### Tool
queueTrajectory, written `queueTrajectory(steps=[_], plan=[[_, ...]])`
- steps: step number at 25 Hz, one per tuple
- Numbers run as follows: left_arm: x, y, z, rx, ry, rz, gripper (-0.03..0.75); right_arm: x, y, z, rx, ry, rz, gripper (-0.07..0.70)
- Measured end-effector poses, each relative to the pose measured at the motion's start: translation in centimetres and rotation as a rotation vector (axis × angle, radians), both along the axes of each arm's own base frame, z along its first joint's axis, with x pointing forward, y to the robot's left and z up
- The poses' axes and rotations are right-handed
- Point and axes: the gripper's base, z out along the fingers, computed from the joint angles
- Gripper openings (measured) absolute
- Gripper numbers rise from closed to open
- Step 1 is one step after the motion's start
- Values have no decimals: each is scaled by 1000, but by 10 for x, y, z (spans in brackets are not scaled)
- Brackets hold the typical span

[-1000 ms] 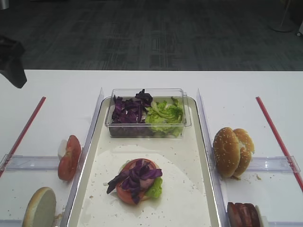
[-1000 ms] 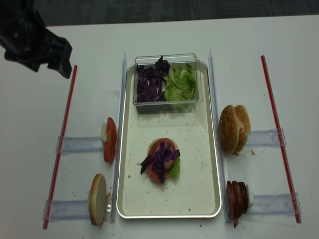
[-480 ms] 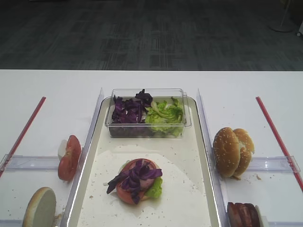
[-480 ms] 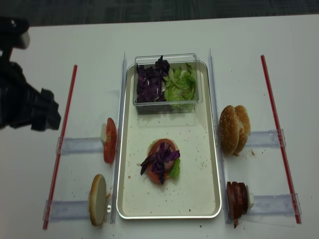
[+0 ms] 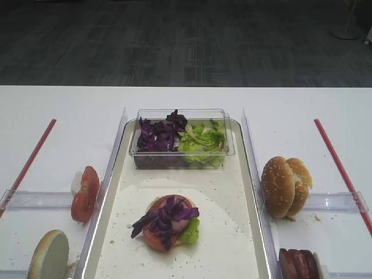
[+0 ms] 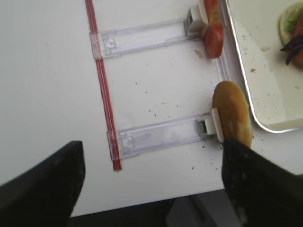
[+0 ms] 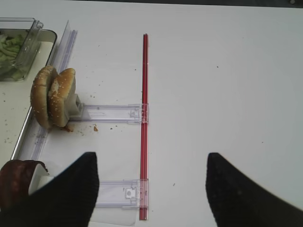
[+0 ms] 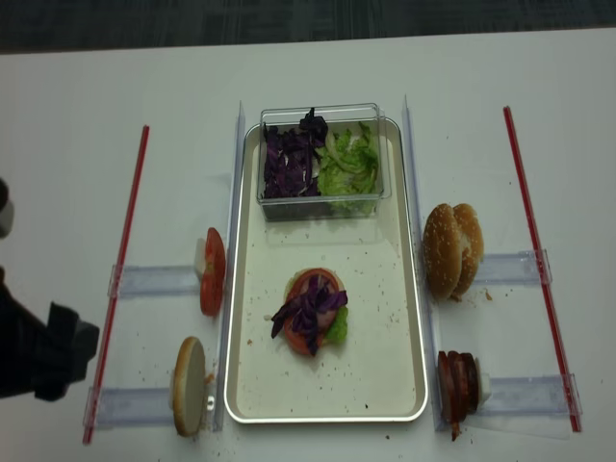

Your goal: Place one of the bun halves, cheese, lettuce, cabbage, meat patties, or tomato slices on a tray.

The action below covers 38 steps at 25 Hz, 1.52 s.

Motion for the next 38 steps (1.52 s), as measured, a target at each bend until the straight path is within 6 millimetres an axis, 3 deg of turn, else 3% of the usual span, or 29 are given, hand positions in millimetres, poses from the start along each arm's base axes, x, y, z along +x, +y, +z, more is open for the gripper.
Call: queueTrajectory(steps=[8,15,19,30,38], plan=[[-60,1,-4,-25,-192,29,545,0,0,0,0,0,0,508],[-89,2,-14,-29,-309,27,545,0,0,0,0,0,0,508],[-99,1,-27,-36,-340,26,545,0,0,0,0,0,0,507],[-117,1,-28,-42,-461,23,545,0,0,0,0,0,0,507],[-117,1,-30,-47,-465,25,545,0,0,0,0,0,0,507]])
